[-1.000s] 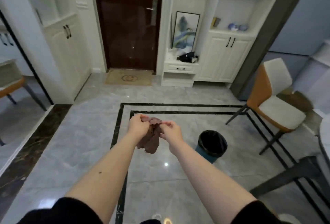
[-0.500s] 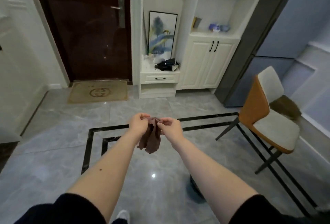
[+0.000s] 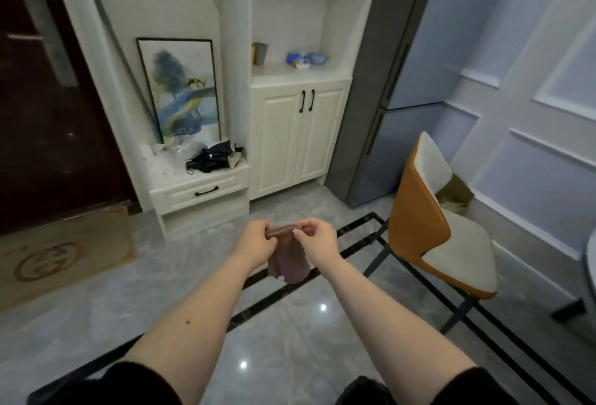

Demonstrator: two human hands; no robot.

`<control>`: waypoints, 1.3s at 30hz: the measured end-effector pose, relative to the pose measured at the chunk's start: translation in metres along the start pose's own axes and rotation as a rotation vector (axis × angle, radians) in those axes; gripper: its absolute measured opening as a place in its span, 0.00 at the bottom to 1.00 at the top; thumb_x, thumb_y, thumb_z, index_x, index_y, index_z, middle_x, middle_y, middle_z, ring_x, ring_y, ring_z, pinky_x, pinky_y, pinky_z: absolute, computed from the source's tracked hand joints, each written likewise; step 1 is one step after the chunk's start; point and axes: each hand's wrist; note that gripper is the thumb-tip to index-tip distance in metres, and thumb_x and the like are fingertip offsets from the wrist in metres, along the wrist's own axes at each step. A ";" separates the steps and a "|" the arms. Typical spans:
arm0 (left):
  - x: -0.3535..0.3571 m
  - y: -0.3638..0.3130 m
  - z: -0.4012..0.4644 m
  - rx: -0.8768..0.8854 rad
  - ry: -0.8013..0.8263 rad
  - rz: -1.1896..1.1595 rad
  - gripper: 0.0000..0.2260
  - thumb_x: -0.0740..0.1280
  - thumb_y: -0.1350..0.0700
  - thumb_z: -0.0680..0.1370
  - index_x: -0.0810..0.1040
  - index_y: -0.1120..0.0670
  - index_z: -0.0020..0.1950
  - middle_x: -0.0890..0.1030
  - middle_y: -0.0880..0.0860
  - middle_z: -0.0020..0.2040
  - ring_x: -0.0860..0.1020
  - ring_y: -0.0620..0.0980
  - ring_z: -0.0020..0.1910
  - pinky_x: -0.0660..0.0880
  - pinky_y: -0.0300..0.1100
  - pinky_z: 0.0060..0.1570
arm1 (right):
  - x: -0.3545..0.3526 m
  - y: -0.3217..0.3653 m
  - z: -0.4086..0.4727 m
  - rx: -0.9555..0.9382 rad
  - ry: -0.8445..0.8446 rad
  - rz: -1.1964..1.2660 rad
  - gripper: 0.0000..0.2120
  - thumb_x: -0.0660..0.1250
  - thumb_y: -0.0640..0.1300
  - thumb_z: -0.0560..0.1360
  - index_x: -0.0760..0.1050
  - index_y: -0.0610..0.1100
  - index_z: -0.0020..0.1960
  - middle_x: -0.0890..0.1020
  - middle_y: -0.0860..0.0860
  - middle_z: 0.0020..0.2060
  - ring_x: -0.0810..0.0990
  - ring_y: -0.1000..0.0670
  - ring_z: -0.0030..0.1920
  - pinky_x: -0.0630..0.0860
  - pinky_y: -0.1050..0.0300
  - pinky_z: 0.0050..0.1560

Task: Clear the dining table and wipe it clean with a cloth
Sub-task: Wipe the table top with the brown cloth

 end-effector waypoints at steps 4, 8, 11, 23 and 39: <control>0.028 -0.035 0.106 0.099 -0.123 0.033 0.04 0.62 0.60 0.75 0.76 0.55 0.43 0.79 0.53 0.39 0.76 0.52 0.39 0.70 0.42 0.37 | -0.027 -0.006 0.108 -0.029 -0.118 -0.048 0.03 0.67 0.40 0.74 0.79 0.42 0.48 0.81 0.49 0.41 0.79 0.51 0.43 0.75 0.59 0.45; 0.046 -0.084 0.231 0.088 -0.080 0.091 0.06 0.61 0.60 0.73 0.75 0.52 0.40 0.82 0.53 0.36 0.80 0.55 0.38 0.77 0.44 0.38 | -0.064 0.003 0.231 -0.029 -0.136 -0.223 0.04 0.67 0.43 0.74 0.78 0.46 0.48 0.82 0.50 0.45 0.80 0.51 0.47 0.75 0.58 0.47; 0.053 -0.113 0.310 0.135 -0.117 0.121 0.07 0.62 0.59 0.72 0.77 0.49 0.40 0.82 0.55 0.41 0.80 0.57 0.45 0.77 0.47 0.43 | -0.088 0.015 0.311 -0.039 -0.166 -0.350 0.04 0.67 0.46 0.74 0.79 0.49 0.48 0.80 0.51 0.47 0.79 0.51 0.48 0.74 0.58 0.46; 0.082 -0.187 0.626 0.253 -0.234 0.250 0.09 0.63 0.59 0.75 0.81 0.55 0.51 0.75 0.57 0.53 0.73 0.58 0.56 0.72 0.49 0.51 | -0.119 0.057 0.615 0.050 -0.302 -0.386 0.06 0.65 0.47 0.75 0.78 0.51 0.50 0.78 0.55 0.40 0.79 0.49 0.49 0.72 0.58 0.46; 0.127 -0.315 1.005 0.357 -0.117 -0.012 0.04 0.63 0.63 0.75 0.77 0.61 0.46 0.80 0.59 0.44 0.77 0.58 0.45 0.66 0.42 0.39 | -0.205 0.089 1.003 0.019 -0.402 -0.348 0.05 0.64 0.47 0.75 0.78 0.51 0.48 0.78 0.55 0.38 0.80 0.50 0.45 0.73 0.59 0.44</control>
Point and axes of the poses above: each hand's wrist, its own z-axis towards the middle knuckle, its own x-axis out of the palm, y = z × x
